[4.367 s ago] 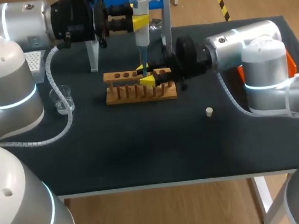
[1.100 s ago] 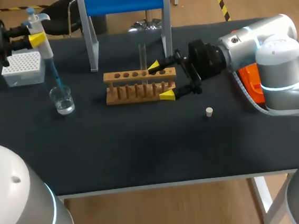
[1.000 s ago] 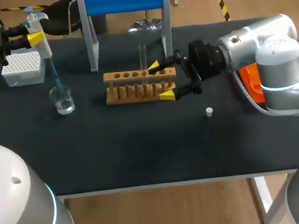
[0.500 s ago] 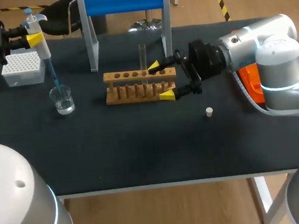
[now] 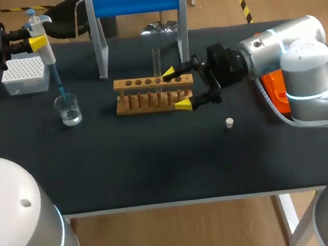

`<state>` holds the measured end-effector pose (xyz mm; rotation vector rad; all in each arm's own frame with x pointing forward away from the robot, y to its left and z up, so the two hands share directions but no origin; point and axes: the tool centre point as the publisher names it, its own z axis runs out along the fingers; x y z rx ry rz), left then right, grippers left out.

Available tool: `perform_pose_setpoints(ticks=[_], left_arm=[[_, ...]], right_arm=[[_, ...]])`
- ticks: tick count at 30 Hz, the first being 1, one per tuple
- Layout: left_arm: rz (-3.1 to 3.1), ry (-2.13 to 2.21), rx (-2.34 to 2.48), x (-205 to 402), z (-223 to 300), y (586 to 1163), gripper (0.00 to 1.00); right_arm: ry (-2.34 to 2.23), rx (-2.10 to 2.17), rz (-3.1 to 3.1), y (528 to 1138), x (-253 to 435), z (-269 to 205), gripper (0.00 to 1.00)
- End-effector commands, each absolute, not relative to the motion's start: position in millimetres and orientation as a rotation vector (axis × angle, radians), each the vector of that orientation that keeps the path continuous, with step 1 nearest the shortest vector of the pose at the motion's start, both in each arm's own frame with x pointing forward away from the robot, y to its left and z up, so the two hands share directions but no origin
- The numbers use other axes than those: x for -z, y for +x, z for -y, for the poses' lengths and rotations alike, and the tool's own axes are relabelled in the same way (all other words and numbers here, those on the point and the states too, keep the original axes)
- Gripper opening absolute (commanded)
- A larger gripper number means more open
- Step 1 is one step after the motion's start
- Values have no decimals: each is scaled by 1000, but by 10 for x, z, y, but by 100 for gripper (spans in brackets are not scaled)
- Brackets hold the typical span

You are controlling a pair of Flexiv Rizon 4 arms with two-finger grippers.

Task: Invert the test tube, pick up the pipette, mount the tip to pipette, aspirate from beaker and dispense into the tube, eject the tip, return the pipette, and cap with the stopper.

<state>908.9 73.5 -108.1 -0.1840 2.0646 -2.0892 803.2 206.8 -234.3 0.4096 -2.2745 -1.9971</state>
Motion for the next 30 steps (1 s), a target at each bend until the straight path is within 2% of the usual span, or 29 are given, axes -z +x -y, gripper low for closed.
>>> perform_pose_setpoints(ticks=[1,14,30], left_arm=[[-2064,-179,2092,1084,-743,9101,0],[-2064,-179,2092,1084,-743,9101,0],[-2064,-179,2092,1084,-743,9101,0]], right_arm=[[411,1994,2275,8033,2337,-2060,100],[230,2006,2370,7950,2245,-2117,100],[36,1825,2627,7707,2197,-3042,100]])
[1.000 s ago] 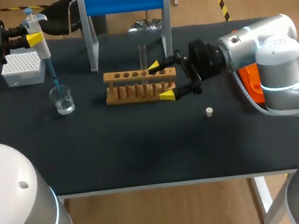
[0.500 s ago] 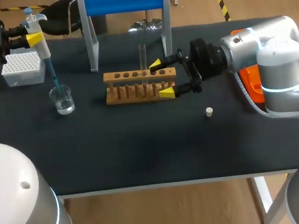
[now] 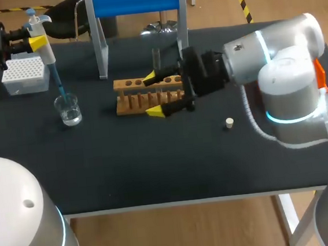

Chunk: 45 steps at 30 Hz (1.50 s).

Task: Invert the test tube, pick up the pipette, mount the tip to pipette, aspirate from beaker and dispense into the tube, eject the tip, return the pipette, and cap with the stopper.

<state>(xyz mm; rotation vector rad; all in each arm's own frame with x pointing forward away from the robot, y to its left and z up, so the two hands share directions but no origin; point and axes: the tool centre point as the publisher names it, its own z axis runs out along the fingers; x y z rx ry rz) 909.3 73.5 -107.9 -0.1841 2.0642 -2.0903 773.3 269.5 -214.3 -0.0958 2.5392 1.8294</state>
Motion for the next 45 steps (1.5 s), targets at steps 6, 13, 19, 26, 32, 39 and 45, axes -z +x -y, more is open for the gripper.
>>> perform_pose_setpoints(ticks=[6,13,19,26,32,39,45], left_arm=[[-2064,-179,2092,1084,-743,9101,0],[-2064,-179,2092,1084,-743,9101,0],[-2064,-179,2092,1084,-743,9101,0],[-2064,-179,2092,1084,-743,9101,0],[-2064,-179,2092,1084,-743,9101,0],[-2064,-179,2092,1084,-743,9101,0],[-2064,-179,2092,1084,-743,9101,0]], right_arm=[[-32,-1720,-2541,7631,2257,-3431,100],[29,-1675,-2534,7588,2364,-3781,100],[91,-1655,-2519,7605,2456,-3984,100],[172,-1609,-2464,7752,2549,-3996,100],[248,-1557,-2415,7893,2640,-3917,100],[326,-1540,-2380,7989,2771,-3851,100],[406,-1516,-2353,8043,2879,-3827,100]])
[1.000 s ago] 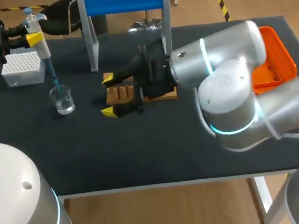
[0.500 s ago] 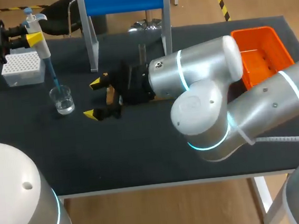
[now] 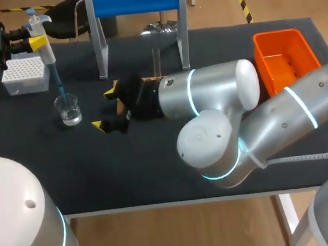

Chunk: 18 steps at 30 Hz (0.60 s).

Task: Invert the test tube, pick up the pipette, mount the tip to pipette, aspirate from beaker and dispense into the tube, eject the tip, return the pipette, and cap with the stopper.

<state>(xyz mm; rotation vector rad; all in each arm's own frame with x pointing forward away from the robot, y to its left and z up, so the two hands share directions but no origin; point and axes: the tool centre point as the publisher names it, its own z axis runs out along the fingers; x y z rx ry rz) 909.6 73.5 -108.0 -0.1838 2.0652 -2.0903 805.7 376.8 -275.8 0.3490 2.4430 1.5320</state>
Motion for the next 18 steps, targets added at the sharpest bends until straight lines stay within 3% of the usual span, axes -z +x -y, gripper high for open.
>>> perform_pose_setpoints(ticks=[1,18], left_arm=[[-2064,-179,2092,1084,-743,9101,0],[-2064,-179,2092,1084,-743,9101,0]], right_arm=[[412,-1513,-2349,8050,2899,-3826,100],[466,-1438,-2318,8105,3121,-3872,100]])
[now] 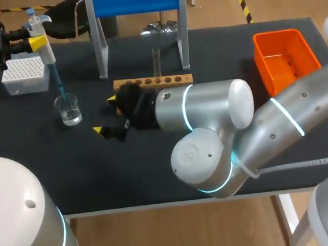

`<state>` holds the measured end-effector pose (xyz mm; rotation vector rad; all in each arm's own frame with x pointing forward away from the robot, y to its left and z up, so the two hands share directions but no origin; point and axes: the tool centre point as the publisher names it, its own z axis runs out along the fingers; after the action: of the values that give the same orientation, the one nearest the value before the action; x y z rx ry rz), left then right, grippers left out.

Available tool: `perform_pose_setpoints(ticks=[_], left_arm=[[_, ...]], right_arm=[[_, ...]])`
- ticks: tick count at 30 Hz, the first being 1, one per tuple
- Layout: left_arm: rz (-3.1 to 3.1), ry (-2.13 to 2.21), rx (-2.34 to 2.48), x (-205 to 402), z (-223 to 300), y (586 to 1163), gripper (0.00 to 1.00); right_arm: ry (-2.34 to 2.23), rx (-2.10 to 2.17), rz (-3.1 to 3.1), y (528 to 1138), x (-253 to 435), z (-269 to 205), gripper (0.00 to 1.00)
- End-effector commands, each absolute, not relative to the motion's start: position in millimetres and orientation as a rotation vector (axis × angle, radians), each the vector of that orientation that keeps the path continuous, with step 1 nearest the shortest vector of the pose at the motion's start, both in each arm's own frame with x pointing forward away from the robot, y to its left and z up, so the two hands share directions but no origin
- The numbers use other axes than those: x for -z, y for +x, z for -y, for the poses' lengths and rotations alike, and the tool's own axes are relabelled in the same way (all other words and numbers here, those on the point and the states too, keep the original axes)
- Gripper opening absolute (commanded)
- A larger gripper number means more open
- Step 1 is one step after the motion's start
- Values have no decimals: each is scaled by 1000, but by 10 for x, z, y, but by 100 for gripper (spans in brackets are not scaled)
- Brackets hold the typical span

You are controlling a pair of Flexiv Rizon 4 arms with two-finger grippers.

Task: Invert the test tube, pick up the pipette, mount the tip to pipette, aspirate from beaker and dispense into the tube, eject the tip, return the pipette, and cap with the stopper.

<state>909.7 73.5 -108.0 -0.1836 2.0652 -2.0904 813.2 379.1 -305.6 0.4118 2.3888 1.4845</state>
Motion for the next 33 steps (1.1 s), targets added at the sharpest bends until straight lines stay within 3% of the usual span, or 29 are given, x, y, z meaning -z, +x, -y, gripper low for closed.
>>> perform_pose_setpoints(ticks=[1,33], left_arm=[[-2064,-179,2092,1084,-743,9101,0],[-2064,-179,2092,1084,-743,9101,0]], right_arm=[[465,-1435,-2321,8104,3122,-3874,100],[458,-1429,-2321,8098,3119,-3880,100]])
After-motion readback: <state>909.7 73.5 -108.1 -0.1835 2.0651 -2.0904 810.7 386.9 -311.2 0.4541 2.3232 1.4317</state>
